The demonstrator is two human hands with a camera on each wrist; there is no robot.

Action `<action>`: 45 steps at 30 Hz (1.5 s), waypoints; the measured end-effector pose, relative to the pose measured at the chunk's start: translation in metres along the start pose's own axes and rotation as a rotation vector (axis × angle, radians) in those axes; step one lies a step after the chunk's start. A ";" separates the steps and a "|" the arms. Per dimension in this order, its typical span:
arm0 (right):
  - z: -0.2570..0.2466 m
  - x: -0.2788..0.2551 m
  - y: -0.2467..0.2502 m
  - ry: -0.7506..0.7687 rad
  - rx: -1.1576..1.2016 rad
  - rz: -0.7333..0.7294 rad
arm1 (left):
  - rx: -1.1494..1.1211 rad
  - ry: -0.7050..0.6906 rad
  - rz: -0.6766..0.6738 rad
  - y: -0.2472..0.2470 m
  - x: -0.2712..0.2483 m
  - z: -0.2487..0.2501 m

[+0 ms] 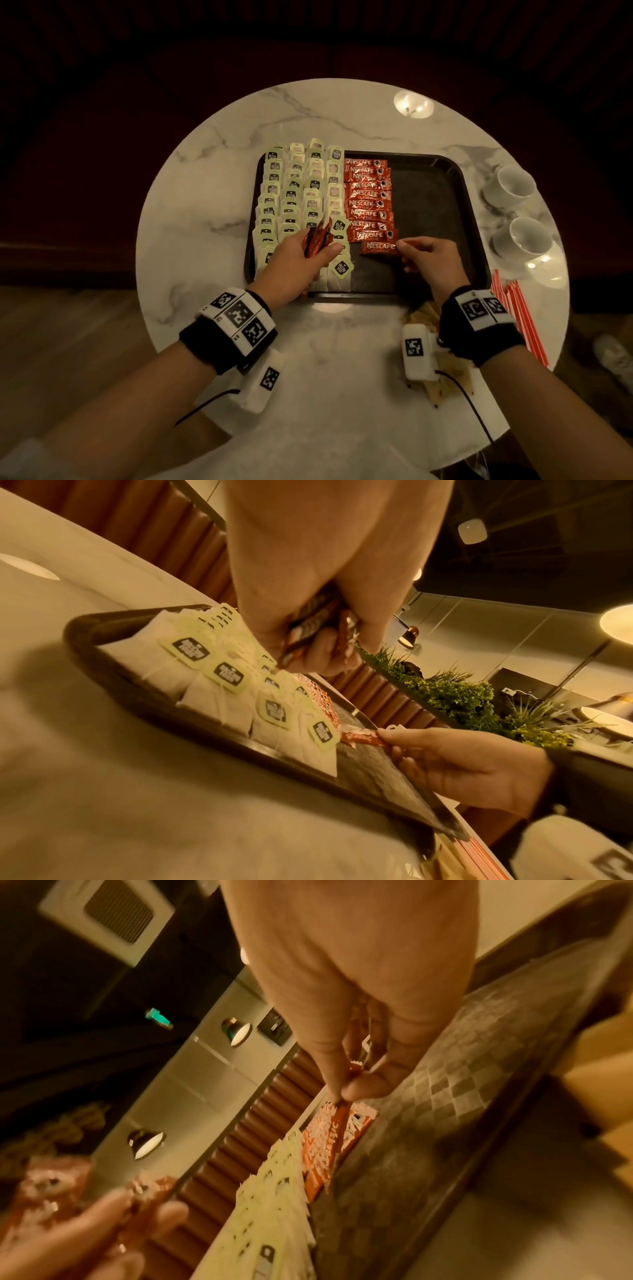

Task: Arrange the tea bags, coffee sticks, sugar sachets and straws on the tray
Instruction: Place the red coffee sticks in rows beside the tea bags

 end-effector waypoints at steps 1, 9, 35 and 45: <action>-0.003 0.002 -0.004 0.011 -0.040 -0.001 | 0.002 -0.005 0.003 0.000 0.000 0.001; -0.012 0.006 -0.013 0.024 -0.204 0.063 | -0.003 -0.005 0.004 0.000 -0.001 0.003; -0.032 -0.005 -0.042 0.460 -0.692 -0.032 | -0.219 0.341 -0.223 -0.024 -0.026 -0.016; -0.042 -0.036 -0.031 0.458 -0.443 -0.118 | -0.391 0.377 -0.239 -0.025 -0.023 -0.008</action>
Point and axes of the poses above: each hand's wrist, its own x-axis towards the middle knuckle, its own y-axis out of the back of the hand, z = x × y, the point moved 5 cm from there along x, towards the middle knuckle, and after that the axes turned 13 degrees about -y, right-handed, at the moved point
